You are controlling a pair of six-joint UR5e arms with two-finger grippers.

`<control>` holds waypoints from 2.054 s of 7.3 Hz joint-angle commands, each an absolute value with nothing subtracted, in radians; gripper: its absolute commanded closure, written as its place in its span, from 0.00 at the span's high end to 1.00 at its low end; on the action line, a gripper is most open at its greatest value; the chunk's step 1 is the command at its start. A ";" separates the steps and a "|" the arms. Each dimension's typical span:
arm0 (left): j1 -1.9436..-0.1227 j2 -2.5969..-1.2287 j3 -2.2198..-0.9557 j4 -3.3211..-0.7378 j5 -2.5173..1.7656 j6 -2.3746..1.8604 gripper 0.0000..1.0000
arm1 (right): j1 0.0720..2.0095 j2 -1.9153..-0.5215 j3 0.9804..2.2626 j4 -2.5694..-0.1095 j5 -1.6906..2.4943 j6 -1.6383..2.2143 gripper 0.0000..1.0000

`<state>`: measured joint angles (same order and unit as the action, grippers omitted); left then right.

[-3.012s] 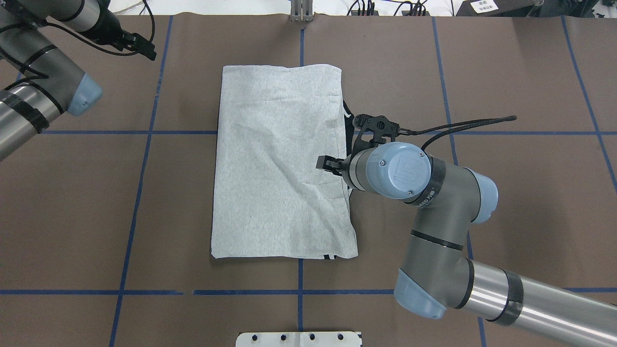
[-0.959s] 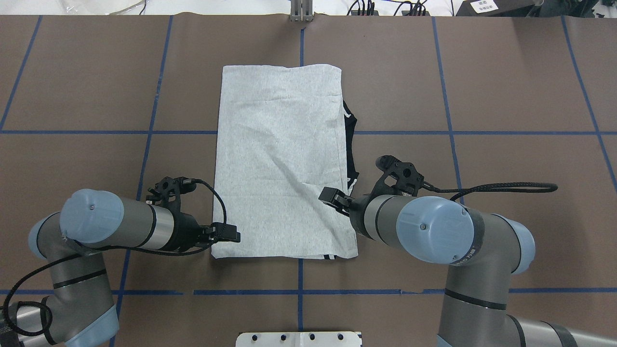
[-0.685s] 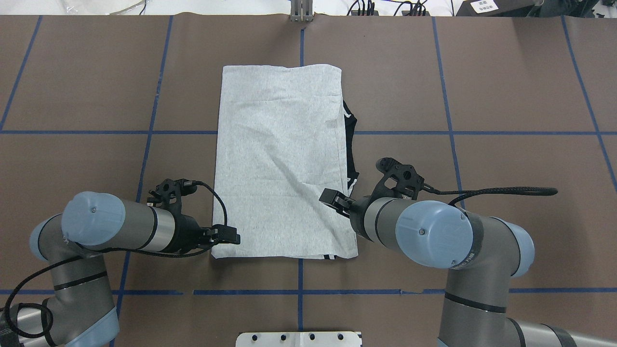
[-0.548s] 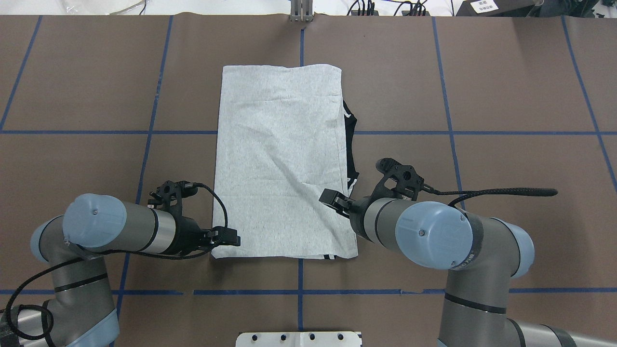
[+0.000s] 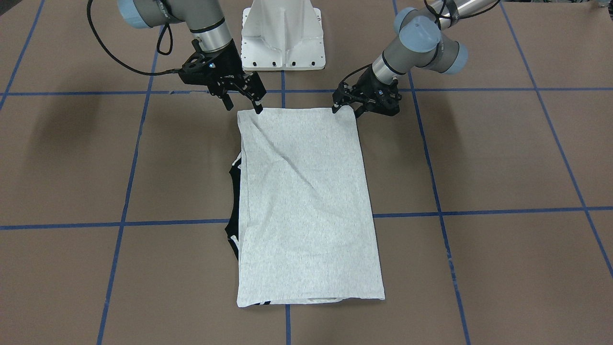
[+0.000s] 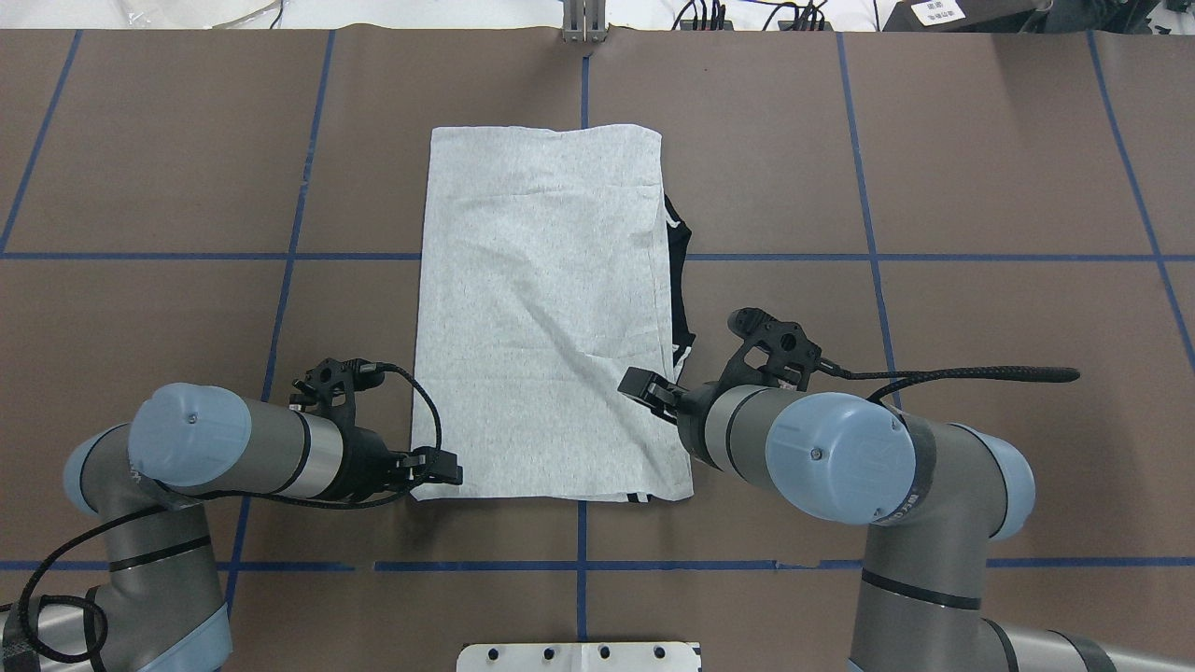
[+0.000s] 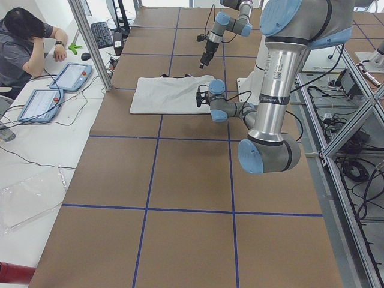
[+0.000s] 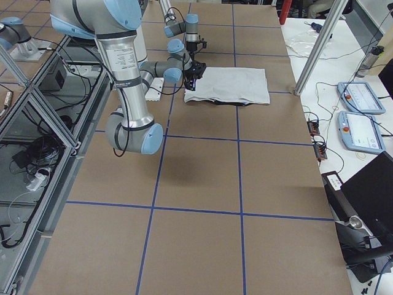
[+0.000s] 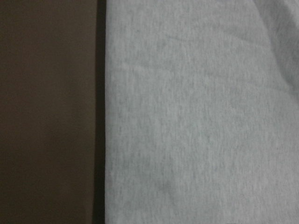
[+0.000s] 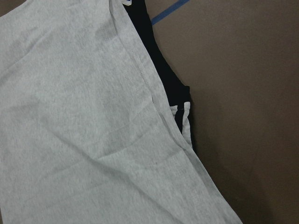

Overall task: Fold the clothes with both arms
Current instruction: 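Position both grippers at the shirt's edge nearest the robot, then close both grippers on the near corners of the folded shirt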

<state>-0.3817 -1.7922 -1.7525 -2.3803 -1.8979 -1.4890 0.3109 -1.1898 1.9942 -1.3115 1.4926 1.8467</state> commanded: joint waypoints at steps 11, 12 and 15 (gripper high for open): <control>-0.382 -1.796 -1.778 -2.381 -1.907 -1.489 0.00 | 0.242 -1.144 1.938 -1.463 1.523 2.193 0.98; -0.383 -1.793 -1.799 -2.381 -1.910 -1.491 0.00 | 0.241 -1.123 1.884 -1.451 1.523 2.201 0.97; -0.385 -1.790 -1.815 -2.379 -1.913 -1.491 0.00 | 0.241 -1.086 1.844 -1.448 1.523 2.200 0.96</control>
<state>-0.3846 -1.7911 -1.8117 -2.3794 -1.9123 -1.4910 0.2410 -1.0947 1.8519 -1.4493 1.5229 2.1990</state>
